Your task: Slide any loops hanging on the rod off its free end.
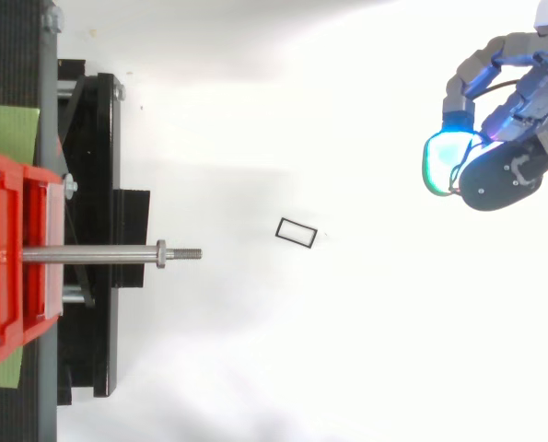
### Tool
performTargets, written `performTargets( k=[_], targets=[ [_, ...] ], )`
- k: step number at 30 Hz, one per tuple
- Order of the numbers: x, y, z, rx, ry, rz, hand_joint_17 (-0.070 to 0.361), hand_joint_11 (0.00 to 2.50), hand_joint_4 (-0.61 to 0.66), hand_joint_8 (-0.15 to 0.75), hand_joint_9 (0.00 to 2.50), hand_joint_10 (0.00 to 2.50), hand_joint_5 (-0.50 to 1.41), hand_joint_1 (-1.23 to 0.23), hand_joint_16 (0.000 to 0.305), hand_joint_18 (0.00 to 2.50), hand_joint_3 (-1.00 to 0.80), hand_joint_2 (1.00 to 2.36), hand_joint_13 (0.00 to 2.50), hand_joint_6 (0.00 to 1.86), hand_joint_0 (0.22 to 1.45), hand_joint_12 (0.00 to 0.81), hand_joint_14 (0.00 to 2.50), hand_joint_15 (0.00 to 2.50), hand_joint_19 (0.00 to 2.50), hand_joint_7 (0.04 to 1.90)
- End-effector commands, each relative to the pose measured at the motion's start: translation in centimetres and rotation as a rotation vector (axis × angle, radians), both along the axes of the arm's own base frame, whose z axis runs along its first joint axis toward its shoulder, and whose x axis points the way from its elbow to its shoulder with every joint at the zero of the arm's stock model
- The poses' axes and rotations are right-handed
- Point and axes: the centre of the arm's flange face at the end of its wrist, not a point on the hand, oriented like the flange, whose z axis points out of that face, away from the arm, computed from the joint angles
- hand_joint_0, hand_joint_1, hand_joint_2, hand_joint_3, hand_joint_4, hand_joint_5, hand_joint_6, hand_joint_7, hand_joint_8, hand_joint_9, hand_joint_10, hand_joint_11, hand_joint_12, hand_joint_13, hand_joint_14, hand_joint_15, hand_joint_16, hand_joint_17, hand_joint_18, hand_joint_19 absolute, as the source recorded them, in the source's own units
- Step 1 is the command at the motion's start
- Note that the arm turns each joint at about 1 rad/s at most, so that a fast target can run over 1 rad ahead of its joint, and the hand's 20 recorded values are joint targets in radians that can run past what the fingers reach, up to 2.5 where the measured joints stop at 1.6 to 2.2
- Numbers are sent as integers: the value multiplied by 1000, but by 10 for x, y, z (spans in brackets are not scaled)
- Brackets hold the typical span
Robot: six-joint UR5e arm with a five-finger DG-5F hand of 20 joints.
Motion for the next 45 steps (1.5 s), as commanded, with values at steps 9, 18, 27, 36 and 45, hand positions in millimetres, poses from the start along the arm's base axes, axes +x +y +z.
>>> performTargets(
  k=[9,18,27,36,45],
  targets=[
    [1,0,2,-1,-5,-1,101,285,100,257,846,10,-150,-741,45,665,-468,1002,629,858,620,333,7,189,448,890],
    [1,0,2,1,-5,2,108,282,38,276,908,10,-126,-677,48,685,-225,1015,652,886,583,349,8,201,472,962],
    [1,0,2,0,-5,0,126,299,124,310,866,10,-153,-763,56,730,-188,1005,653,913,620,388,6,193,431,844],
    [1,2,2,3,-2,3,102,307,74,271,935,11,-125,-624,46,676,-385,1009,654,891,591,334,8,206,487,969],
    [0,1,2,2,6,3,132,295,90,326,934,9,-125,-728,59,780,-129,1004,697,913,599,401,6,192,421,926]
  ],
)
